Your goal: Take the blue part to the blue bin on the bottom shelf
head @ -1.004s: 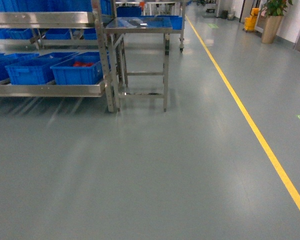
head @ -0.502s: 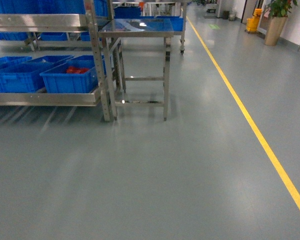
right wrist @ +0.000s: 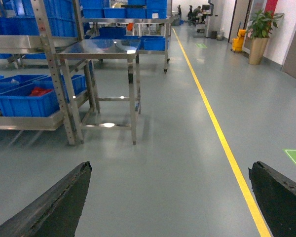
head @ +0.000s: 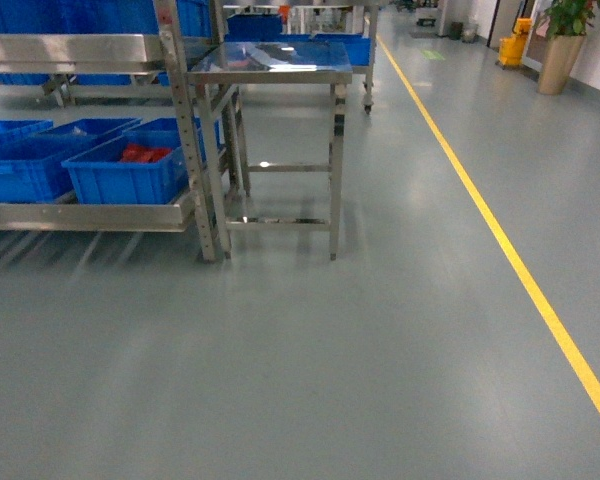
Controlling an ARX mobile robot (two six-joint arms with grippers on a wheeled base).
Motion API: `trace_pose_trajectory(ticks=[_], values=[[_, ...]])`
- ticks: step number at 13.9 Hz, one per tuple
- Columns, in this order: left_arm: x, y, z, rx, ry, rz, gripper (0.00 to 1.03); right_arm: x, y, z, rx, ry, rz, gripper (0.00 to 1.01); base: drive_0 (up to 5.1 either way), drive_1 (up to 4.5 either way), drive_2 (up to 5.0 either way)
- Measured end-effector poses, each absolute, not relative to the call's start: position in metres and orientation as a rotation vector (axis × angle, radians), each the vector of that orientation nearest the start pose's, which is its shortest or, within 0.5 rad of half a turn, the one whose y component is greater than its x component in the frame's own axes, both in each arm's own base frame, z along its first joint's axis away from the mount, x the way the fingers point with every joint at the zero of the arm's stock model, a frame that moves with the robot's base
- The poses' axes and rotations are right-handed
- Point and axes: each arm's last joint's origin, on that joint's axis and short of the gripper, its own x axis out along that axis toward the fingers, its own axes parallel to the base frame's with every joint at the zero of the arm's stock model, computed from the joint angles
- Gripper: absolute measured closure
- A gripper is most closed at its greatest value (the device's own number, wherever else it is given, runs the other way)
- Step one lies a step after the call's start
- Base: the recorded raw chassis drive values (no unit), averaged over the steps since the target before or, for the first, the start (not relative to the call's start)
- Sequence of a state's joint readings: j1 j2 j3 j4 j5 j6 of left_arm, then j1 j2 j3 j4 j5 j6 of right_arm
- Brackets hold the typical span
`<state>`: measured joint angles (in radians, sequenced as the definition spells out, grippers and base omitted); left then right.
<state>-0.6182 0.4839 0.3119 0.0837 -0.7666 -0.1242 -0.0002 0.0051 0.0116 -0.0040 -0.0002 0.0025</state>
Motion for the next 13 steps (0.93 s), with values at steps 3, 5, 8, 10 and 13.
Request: trace_pose_trajectory(ticks=[3,5,8,10,13], values=[[0.1145,-0.0568,0.2356,-0.067,0.06,0.152,0.59,0.0973,0.0,0.1665,0.002,-0.001,0.0,0.03,0.0,4.18,-4.2],[0.1145,-0.0568,0.2354,-0.066,0.061,0.153,0.59,0.0973,0.0,0.1664,0.002,0.0,0.0,0.03,0.0,4.13,-4.2],[0.1144,-0.0568,0.2358,-0.068,0.058,0.152,0.59,0.0973,0.0,0.1665,0.002,-0.001,0.0,0.03,0.0,4.19,-4.2],[0.1145,-0.0568,0.2355,-0.066,0.06,0.152,0.59,0.0973,-0.0001,0.1666,0.002,-0.002,0.0,0.03,0.0,4.2,-4.2],[0.1145,-0.0569,0.2356,-0.067,0.059,0.152,0.59,0.0973,0.0,0.1667,0.002,-0.002,0.0,0.03,-0.1,4.12,-4.2]])
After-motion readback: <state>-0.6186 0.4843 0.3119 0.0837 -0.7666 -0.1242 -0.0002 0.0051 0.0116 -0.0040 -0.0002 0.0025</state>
